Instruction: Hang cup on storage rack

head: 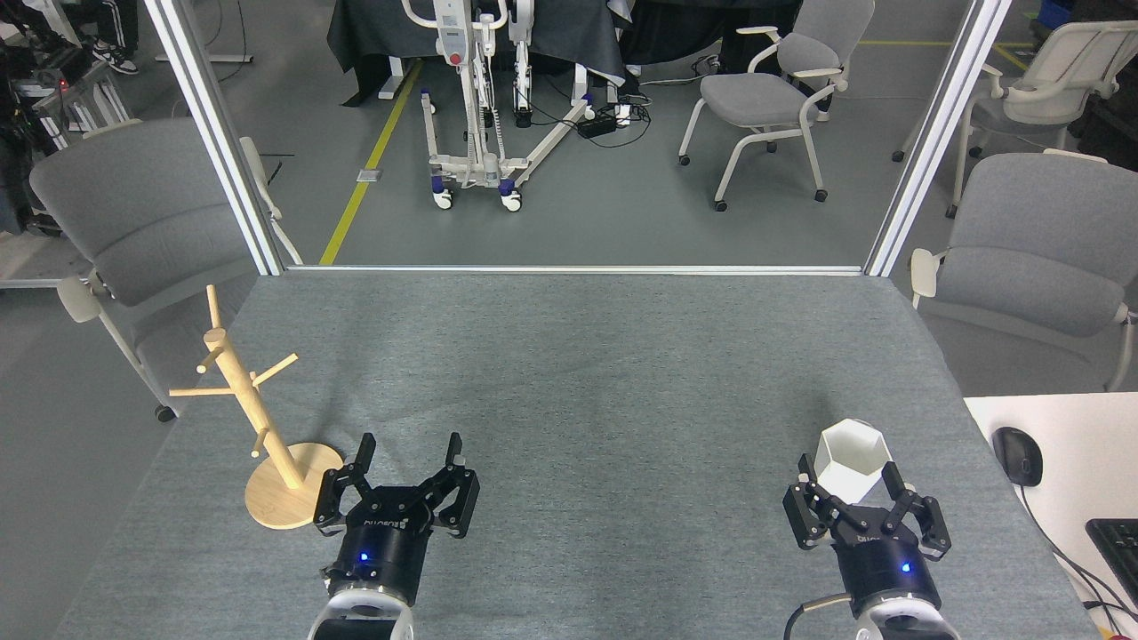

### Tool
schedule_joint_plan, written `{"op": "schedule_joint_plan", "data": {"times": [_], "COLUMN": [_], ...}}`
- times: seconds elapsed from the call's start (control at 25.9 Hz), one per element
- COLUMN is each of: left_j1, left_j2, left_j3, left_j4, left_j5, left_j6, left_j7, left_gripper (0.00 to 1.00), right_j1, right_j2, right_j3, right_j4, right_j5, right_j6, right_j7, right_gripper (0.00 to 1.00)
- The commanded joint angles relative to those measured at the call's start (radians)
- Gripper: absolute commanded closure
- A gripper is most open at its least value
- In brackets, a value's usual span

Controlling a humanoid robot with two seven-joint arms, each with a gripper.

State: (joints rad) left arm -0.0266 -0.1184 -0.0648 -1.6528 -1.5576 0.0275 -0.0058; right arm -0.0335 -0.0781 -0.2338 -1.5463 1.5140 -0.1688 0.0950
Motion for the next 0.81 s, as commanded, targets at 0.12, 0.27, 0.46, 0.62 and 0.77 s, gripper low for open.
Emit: {"op": "schedule_joint_plan", "data": {"times": [0.12, 0.27, 0.46, 0.62, 0.77], "left_j1": [0.01, 0.025, 0.027, 0.028, 0.028], "left_j2": [0.0, 0.002, 0.003, 0.003, 0.002], "left_j3": [-0.009, -0.032, -0.035, -0.035, -0.035], "left_j4": [0.007, -0.018, -0.019, -0.016, -0.002], "left_j5": [0.004, 0.004, 0.002, 0.002, 0.004], "left_j6": [-0.008, -0.014, -0.005, -0.006, -0.003], "left_j7": [0.02, 0.02, 0.02, 0.02, 0.02], "left_gripper": [0.0, 0.0, 0.01, 0.0, 0.01], "right_j1": [0.0, 0.0, 0.003, 0.0, -0.008], "right_j2": [0.0, 0.0, -0.005, -0.049, -0.066], "right_j3": [-0.001, 0.001, -0.007, -0.042, -0.045], "right_j4": [0.0, 0.0, 0.003, 0.084, 0.173], "right_j5": [0.0, 0.0, 0.0, 0.0, -0.002], "right_j6": [0.0, 0.0, 0.0, -0.009, -0.009], "right_j7": [0.0, 0.0, -0.001, -0.026, -0.149], "right_gripper": [0.0, 0.0, 0.0, 0.0, 0.0]}}
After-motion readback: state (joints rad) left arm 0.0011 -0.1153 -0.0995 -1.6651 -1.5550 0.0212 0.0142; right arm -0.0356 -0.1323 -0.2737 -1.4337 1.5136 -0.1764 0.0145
